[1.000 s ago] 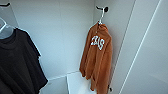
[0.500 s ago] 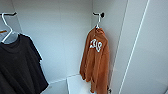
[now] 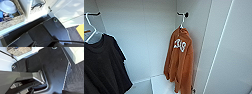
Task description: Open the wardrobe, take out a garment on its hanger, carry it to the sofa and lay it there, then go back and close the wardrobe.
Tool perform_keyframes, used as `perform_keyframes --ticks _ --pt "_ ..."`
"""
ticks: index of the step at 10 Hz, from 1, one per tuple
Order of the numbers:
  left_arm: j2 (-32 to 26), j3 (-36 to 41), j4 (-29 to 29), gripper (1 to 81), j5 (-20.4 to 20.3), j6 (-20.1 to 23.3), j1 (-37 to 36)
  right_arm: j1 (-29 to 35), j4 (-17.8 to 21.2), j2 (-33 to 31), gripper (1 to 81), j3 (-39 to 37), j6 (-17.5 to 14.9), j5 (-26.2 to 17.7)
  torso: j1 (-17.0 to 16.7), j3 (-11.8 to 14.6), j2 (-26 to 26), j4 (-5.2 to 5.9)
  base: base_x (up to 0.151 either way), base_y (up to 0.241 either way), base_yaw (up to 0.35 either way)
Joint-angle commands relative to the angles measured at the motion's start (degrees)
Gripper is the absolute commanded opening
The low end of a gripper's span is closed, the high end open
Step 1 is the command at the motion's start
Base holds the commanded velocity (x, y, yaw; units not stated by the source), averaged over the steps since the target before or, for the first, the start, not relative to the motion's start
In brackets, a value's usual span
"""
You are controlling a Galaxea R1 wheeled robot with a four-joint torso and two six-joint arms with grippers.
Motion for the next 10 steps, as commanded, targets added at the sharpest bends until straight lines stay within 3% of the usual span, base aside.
perform_keyframes --ticks 1,2,3,10 --pt "-9.9 19.2 -1.4 81.1 3.8 -0.4 -14.5 2.8 0.1 0.3 81.1 0.0 0.1 -2.4 0.1 0.0 0.0 0.00 0.000 0.000 0.000" --pt "-11.9 22.4 -2.0 81.1 3.8 -0.5 -16.7 2.9 0.1 0.3 81.1 0.0 0.0 -2.4 0.1 0.0 0.0 0.00 0.000 0.000 0.000" --pt "-13.1 24.0 -3.8 81.1 6.4 -0.5 -19.4 3.0 0.1 0.2 81.1 0.0 0.0 -2.4 0.1 0.0 0.0 0.00 0.000 0.000 0.000" --pt "-16.5 26.4 -9.2 81.1 14.8 -1.7 -33.3 2.9 0.1 -0.1 81.1 -0.1 0.0 -2.7 0.1 0.0 0.0 -0.02 0.000 0.000 0.000"
